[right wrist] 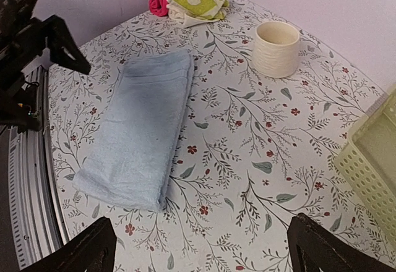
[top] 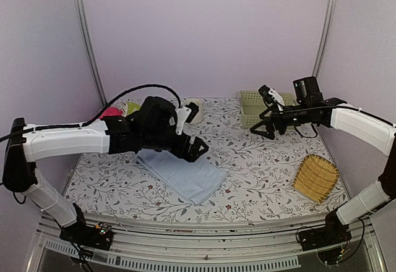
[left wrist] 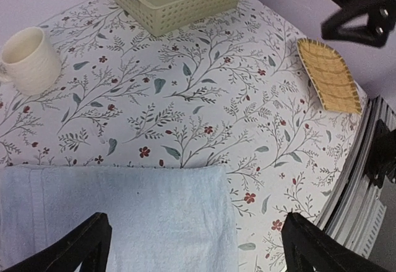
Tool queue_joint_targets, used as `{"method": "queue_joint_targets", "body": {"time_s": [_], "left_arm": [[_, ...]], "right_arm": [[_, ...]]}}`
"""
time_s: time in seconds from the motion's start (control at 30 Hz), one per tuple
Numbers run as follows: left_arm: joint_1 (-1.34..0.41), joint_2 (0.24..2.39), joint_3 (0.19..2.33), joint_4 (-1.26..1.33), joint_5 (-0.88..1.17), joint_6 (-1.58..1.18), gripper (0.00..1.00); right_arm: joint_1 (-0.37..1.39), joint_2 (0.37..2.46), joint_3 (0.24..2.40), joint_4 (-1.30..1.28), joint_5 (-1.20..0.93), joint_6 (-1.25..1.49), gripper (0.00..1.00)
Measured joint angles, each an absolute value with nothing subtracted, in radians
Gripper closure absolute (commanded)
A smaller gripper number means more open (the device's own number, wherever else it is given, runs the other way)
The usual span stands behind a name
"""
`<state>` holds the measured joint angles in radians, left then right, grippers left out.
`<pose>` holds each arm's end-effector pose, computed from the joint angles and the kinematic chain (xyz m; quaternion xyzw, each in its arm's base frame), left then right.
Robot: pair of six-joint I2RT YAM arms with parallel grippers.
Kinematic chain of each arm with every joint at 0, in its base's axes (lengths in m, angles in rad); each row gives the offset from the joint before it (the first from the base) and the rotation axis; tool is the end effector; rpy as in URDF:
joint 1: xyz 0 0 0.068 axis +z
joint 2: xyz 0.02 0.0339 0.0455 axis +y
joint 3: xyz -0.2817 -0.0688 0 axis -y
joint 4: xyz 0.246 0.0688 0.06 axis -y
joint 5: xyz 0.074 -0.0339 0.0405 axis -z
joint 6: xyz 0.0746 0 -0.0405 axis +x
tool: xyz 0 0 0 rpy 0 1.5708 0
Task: Roll the towels
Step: Adjust the towel at the center of the board.
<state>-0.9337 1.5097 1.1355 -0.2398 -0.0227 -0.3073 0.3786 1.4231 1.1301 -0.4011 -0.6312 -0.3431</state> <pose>0.2245 -0.3005 0.2750 0.2685 0.8461 -0.2595 0.3804 0.2946 0.1646 0.2927 -0.4272 0.7588 0.2882 0.3984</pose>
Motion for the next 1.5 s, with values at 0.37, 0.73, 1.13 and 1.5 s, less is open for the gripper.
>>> {"method": "queue_joint_targets", "body": {"time_s": [0.37,0.73,1.13,1.5], "left_arm": [[-1.227,1.696,1.361,-0.149,-0.593,-0.043,0.01],[-1.182,1.835,1.398,-0.180,-0.650,-0.142,0.48],[-1.145,1.839,1.149,-0.255,-0.194,-0.418,1.00],[-1.170,1.839,1.069,-0.251,-0.050,-0.465,1.00]], "right_arm": [[0.301,1.266,1.081,-0.329,-0.448,-0.341,0.01],[0.209,1.286,0.923,-0.258,-0.616,-0.331,0.10],[0.209,1.308,0.923,-0.250,-0.656,-0.356,0.16],[0.209,1.364,0.923,-0.272,-0.659,-0.398,0.19]]}}
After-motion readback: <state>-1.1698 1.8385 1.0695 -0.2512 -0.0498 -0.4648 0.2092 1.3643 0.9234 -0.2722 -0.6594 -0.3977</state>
